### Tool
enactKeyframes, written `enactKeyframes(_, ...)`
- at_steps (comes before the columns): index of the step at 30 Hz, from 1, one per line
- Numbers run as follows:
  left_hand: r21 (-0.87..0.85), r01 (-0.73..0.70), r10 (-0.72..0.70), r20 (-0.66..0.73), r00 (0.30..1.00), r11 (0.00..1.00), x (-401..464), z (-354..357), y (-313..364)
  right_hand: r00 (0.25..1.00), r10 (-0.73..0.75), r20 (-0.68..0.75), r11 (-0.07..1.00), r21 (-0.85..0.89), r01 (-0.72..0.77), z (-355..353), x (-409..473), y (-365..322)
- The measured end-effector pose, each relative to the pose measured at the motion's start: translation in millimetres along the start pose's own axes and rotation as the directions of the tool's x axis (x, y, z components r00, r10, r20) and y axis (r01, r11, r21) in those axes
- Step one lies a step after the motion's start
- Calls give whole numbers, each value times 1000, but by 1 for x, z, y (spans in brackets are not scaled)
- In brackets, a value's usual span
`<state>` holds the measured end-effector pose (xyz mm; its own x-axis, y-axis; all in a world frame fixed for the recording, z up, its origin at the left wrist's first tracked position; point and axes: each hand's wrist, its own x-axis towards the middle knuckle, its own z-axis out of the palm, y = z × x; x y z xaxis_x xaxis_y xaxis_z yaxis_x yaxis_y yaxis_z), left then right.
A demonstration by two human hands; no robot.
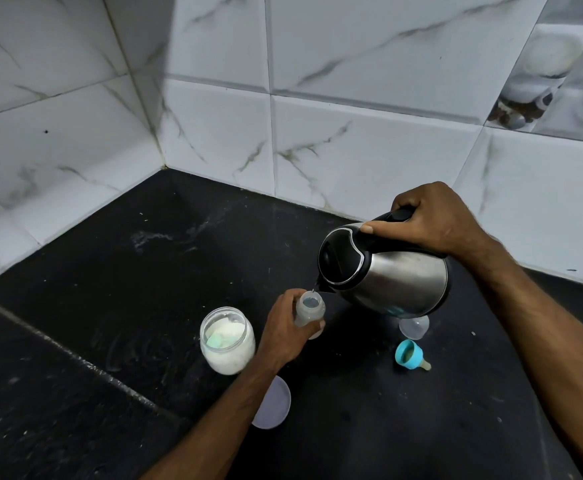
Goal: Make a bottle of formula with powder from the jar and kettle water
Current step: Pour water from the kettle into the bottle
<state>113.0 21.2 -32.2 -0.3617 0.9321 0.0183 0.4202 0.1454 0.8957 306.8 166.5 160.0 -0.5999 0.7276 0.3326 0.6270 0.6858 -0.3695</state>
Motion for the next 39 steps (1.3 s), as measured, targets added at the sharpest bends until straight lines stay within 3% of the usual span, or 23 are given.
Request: enactKeyframes(39, 17, 45, -46, 38, 998, 999, 6, 5, -17, 1000, 4, -4, 1000, 5, -4, -1, -5, 0)
